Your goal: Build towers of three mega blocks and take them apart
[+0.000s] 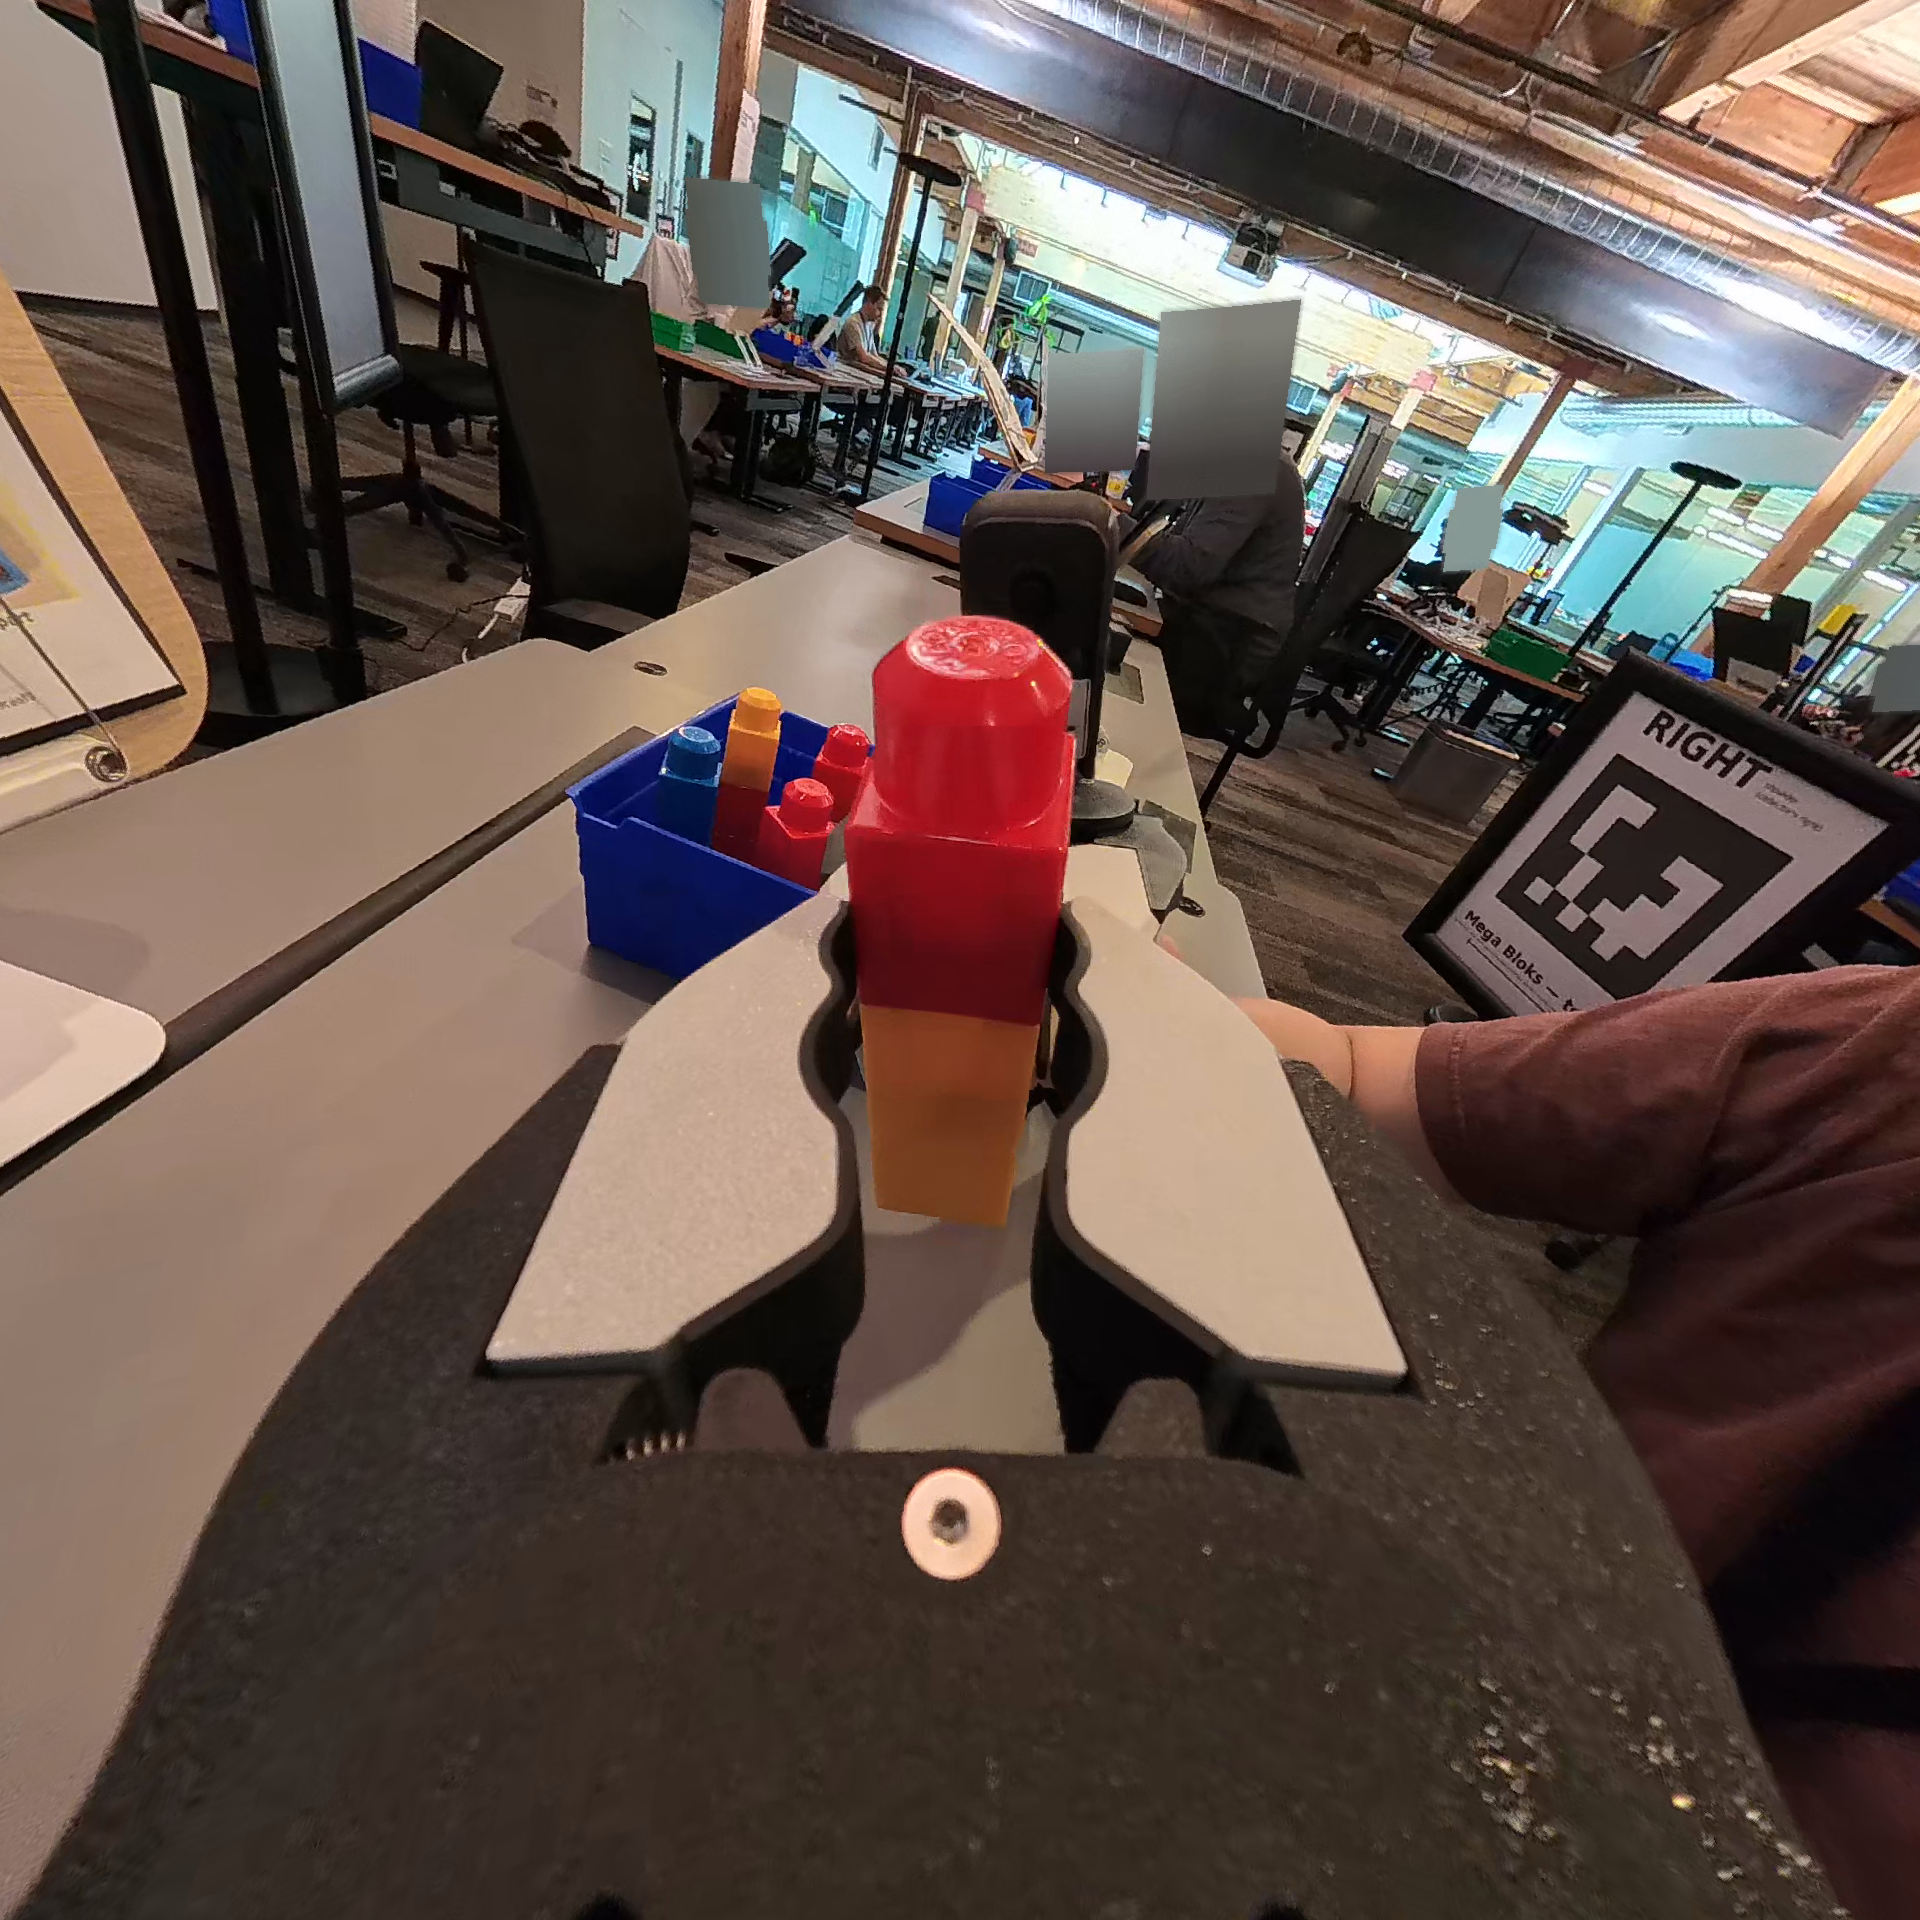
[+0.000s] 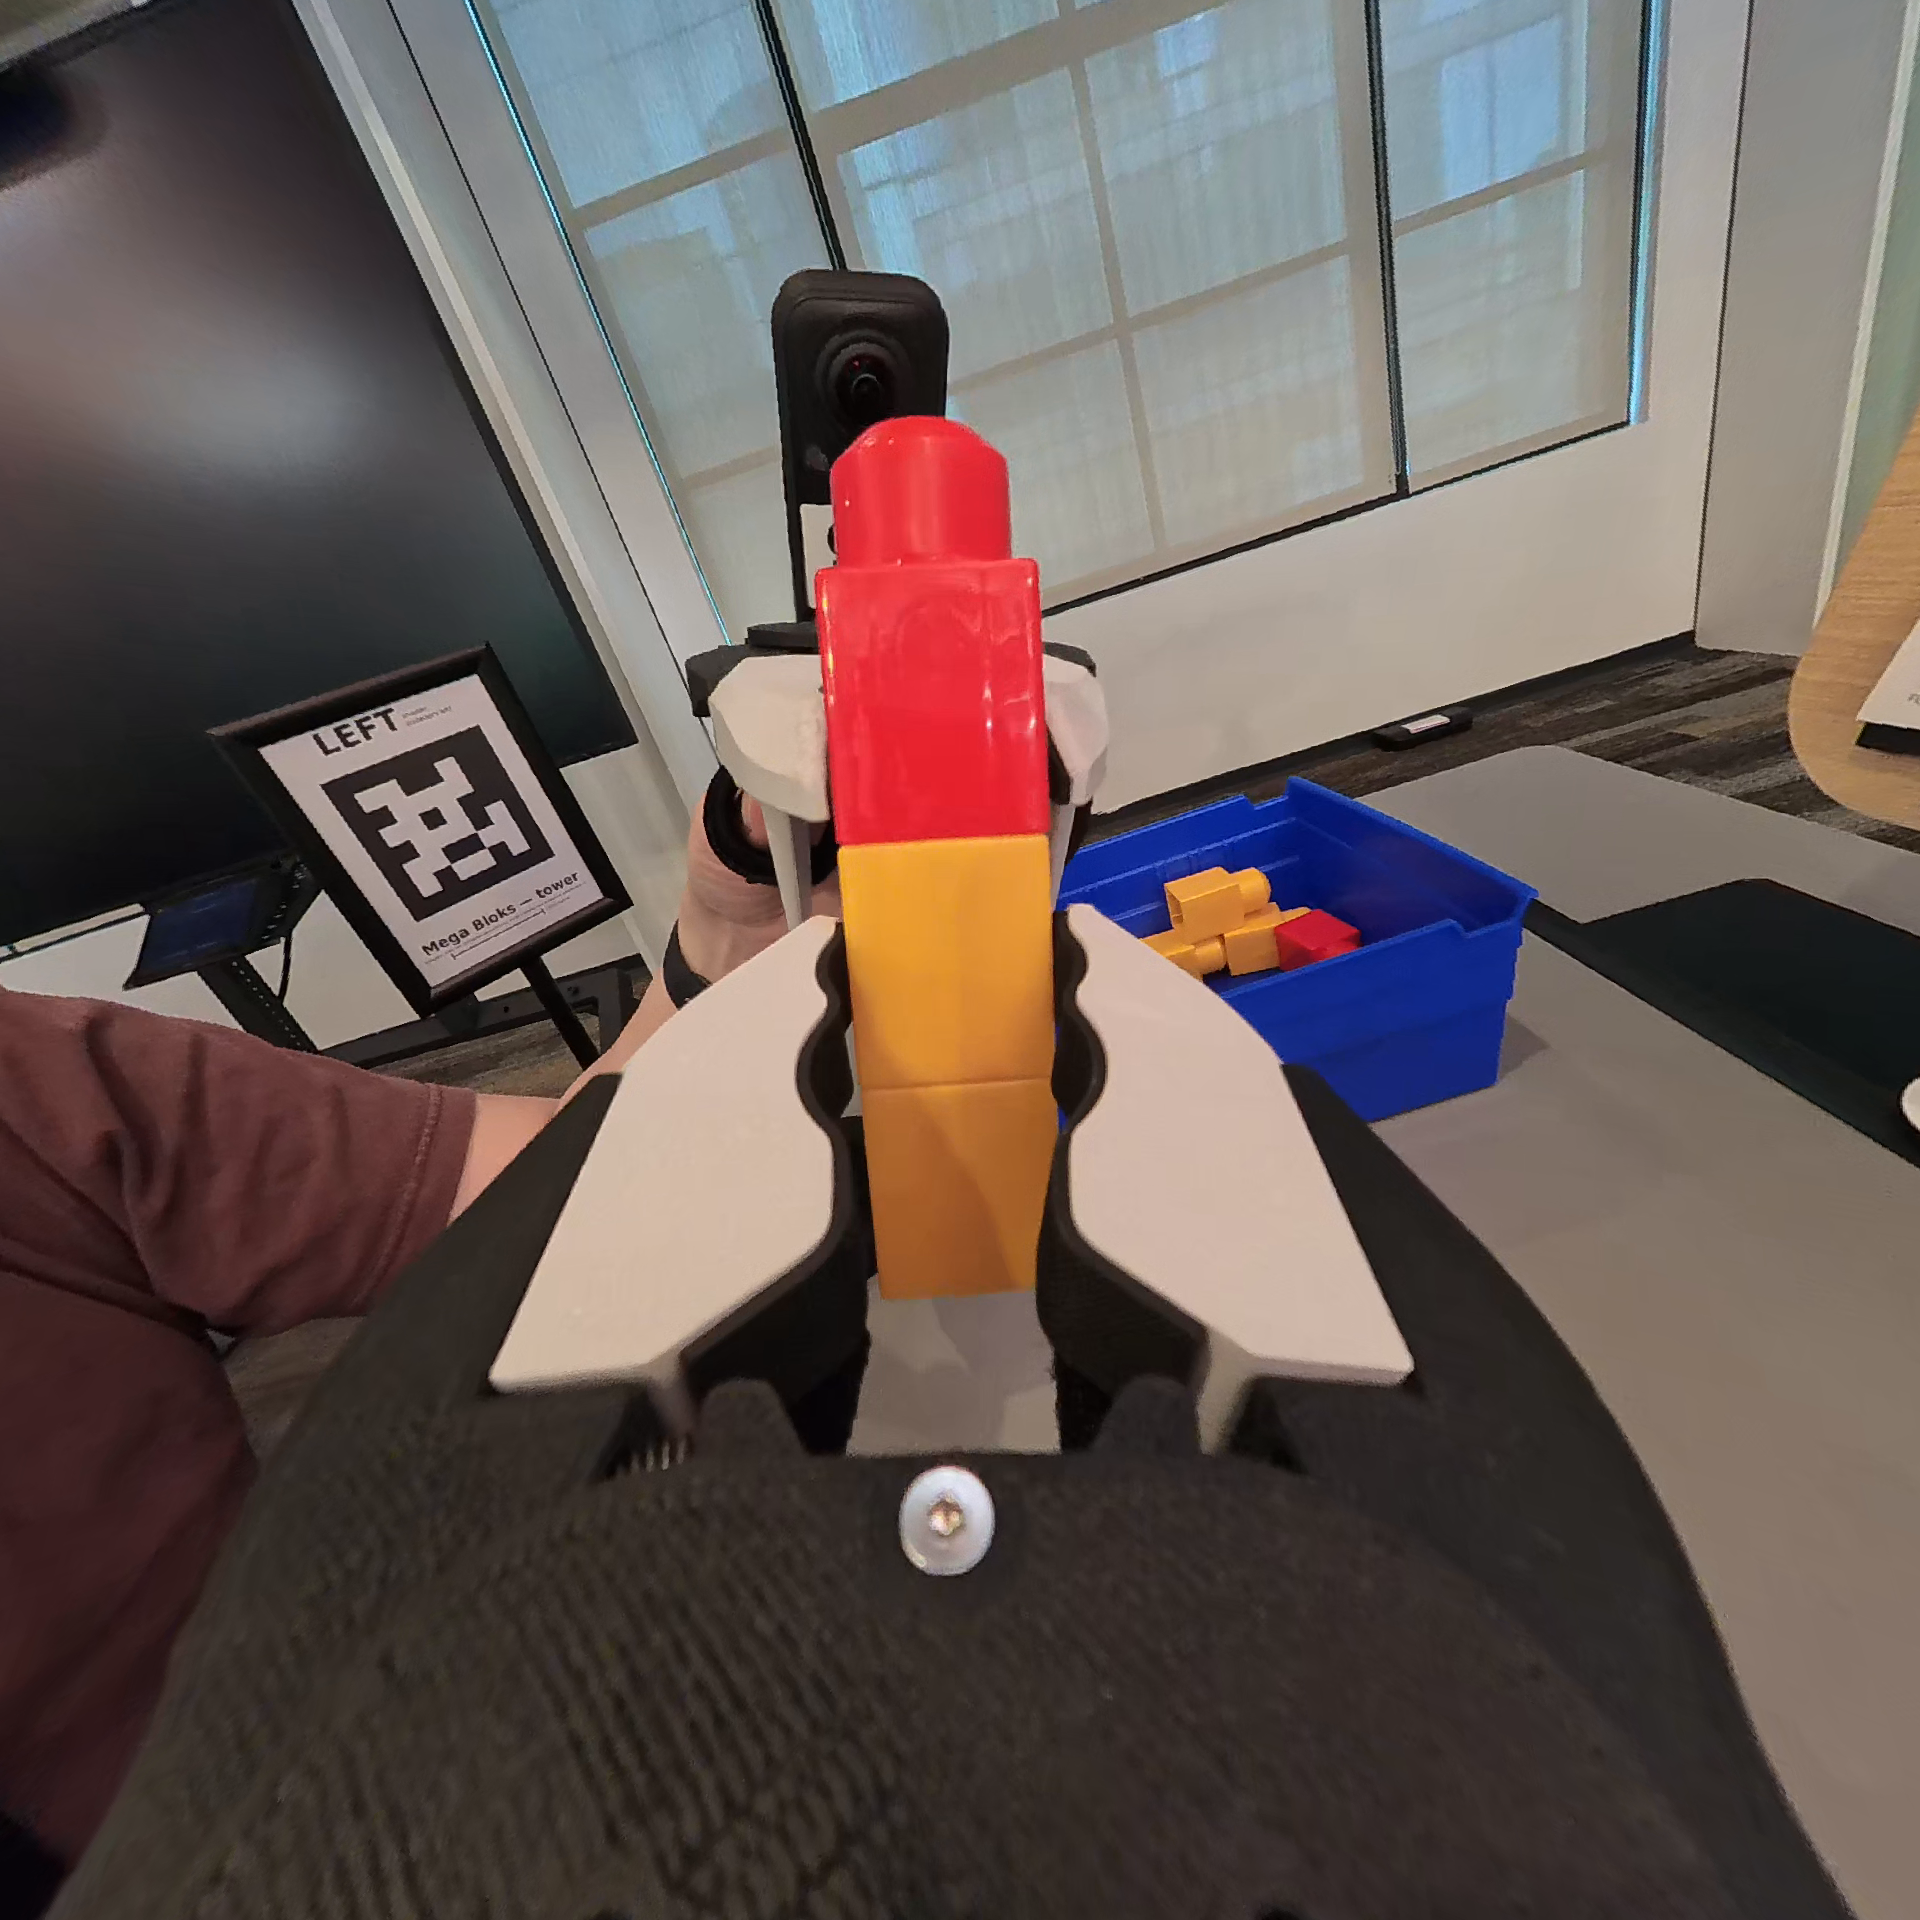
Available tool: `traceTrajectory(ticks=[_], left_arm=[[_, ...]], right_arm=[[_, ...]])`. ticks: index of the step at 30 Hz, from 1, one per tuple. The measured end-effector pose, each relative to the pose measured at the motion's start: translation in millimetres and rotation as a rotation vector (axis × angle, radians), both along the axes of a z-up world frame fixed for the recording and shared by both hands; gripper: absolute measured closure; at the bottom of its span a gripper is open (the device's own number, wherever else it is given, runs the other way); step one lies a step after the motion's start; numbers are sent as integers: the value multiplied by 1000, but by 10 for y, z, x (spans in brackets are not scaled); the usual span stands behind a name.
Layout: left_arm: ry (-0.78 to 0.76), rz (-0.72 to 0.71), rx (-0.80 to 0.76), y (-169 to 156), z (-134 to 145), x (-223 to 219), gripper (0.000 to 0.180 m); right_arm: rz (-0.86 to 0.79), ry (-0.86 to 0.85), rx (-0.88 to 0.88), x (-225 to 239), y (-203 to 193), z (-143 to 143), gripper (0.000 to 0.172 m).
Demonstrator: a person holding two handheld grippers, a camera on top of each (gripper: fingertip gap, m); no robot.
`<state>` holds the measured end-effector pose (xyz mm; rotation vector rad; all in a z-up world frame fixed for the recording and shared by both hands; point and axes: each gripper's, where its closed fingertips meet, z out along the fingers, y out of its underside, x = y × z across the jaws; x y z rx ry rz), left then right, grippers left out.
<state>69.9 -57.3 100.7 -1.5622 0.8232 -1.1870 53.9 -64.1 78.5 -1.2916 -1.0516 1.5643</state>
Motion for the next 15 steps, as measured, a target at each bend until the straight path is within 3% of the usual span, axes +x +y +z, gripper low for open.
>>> traceTrajectory(ticks=[13, 15], left_arm=[[49, 2, -29, -7, -41, -20, 145], [82, 31, -30, 24, -76, -34, 145]], right_arm=[[59, -74, -2, -30, -34, -66, 136], [48, -140, 16, 0, -21, -82, 122]])
